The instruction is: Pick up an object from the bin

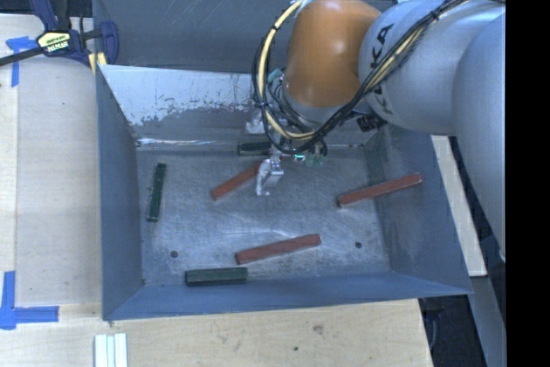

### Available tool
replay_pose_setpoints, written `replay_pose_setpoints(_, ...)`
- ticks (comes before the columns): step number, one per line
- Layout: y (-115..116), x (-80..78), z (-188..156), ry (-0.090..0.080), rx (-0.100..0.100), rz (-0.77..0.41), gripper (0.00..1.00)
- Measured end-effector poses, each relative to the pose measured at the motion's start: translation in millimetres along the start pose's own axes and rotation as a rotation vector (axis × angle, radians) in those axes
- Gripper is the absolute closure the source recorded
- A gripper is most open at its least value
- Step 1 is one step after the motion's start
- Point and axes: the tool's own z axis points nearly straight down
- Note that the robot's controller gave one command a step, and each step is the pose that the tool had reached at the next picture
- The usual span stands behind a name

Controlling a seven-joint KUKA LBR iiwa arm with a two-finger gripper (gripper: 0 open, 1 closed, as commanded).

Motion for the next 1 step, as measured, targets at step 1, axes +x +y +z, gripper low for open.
replay_pose_setpoints(1,-0.3,-2.1,-4.7,-0.008,0.000,0.001,0.00)
